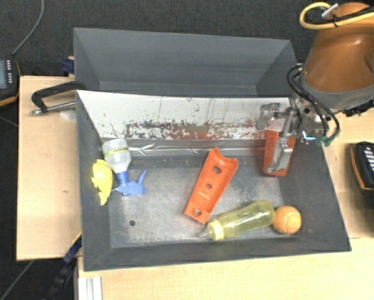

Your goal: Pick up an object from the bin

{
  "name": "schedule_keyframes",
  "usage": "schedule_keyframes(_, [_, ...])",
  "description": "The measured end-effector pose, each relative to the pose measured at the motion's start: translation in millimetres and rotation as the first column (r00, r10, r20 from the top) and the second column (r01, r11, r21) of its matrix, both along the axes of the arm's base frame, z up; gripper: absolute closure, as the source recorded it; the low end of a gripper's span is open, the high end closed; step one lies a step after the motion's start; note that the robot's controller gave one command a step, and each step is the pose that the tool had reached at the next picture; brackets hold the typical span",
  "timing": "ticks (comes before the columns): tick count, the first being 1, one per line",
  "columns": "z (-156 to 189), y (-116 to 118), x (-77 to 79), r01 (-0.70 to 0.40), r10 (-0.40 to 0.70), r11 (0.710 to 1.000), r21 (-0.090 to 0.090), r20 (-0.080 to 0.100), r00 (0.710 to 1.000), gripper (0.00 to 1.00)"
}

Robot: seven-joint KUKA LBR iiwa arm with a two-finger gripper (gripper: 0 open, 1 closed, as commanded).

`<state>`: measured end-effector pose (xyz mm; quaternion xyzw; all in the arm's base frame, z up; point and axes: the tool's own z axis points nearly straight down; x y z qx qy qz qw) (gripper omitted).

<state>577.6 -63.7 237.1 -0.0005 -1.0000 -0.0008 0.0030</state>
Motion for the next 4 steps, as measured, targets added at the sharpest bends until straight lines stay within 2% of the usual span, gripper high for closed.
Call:
schedule_keyframes(1, [5, 0, 1.3, -0.001, 0.001, 1.0, -0.001, 0.009, 1.0, 0.0])
schedule_keyframes(2, [-44, 28, 6.3, 0.07, -0.07, 0.998, 0.0, 0.011, 0.997, 0.0])
schedule_keyframes(3, [-84, 67, -12.2, 0.008, -0.008, 1.0, 0.0, 0.009, 1.0, 0.0])
schedule_keyframes(4, [-92, 76, -17.5, -0.004, 0.004, 1.0, 0.001, 0.009, 1.0, 0.0])
